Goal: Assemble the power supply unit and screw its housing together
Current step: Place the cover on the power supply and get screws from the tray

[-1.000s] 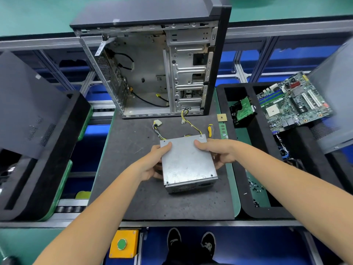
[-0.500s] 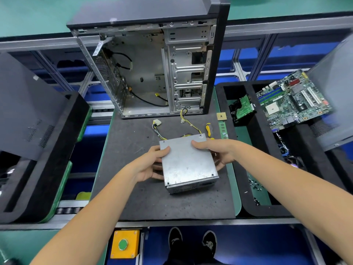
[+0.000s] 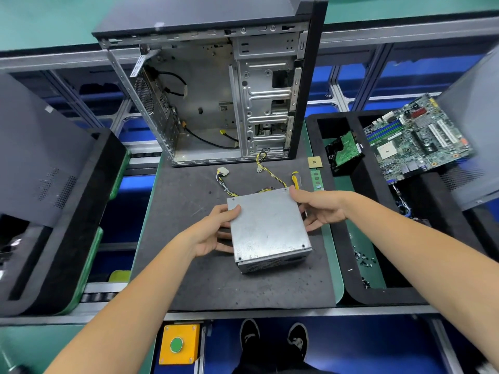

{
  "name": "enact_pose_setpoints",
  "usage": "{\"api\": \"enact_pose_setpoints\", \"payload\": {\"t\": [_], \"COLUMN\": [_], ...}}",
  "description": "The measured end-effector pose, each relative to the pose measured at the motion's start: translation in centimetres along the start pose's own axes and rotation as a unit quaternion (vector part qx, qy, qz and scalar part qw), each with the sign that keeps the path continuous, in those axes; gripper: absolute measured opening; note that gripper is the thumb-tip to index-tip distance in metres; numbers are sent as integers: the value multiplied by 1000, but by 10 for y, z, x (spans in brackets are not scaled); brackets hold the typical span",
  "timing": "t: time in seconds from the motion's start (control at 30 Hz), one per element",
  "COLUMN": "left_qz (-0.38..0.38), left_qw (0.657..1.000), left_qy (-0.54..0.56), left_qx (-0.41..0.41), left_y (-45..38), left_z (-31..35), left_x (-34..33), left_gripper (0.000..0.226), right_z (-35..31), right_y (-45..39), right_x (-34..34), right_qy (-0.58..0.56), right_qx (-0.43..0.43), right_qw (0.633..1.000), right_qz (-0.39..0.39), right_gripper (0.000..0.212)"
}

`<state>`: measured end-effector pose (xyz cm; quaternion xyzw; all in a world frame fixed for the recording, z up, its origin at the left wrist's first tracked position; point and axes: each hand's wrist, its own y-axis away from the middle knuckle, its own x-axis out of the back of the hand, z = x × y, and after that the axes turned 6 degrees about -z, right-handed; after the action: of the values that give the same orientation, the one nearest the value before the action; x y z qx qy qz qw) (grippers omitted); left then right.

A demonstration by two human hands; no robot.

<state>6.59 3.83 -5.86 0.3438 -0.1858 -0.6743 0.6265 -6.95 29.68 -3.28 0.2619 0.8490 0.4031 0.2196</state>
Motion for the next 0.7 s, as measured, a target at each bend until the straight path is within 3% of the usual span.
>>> {"api": "enact_pose_setpoints", "payload": {"t": [0.3,0.57,0.7], "left_qz": [5,7,9], "left_qw": [1000,1000,1000], "left_qy": [2,-12,-22], "left_qx": [-10,-20,-18], "left_y": [3,5,5], "left_z": [-2,-5,-5], "left_x": [-5,-5,-4], "left_gripper": [69,70,73], "right_z": [8,12,13], "right_y": [-3,-9,-7], "right_x": [2,2,-1], "right_qy": [7,39,45], "right_qx": [48,68,72], "right_qw": [999,997,996], "right_qz": [-2,5,13], "right_gripper": [69,48,60]}}
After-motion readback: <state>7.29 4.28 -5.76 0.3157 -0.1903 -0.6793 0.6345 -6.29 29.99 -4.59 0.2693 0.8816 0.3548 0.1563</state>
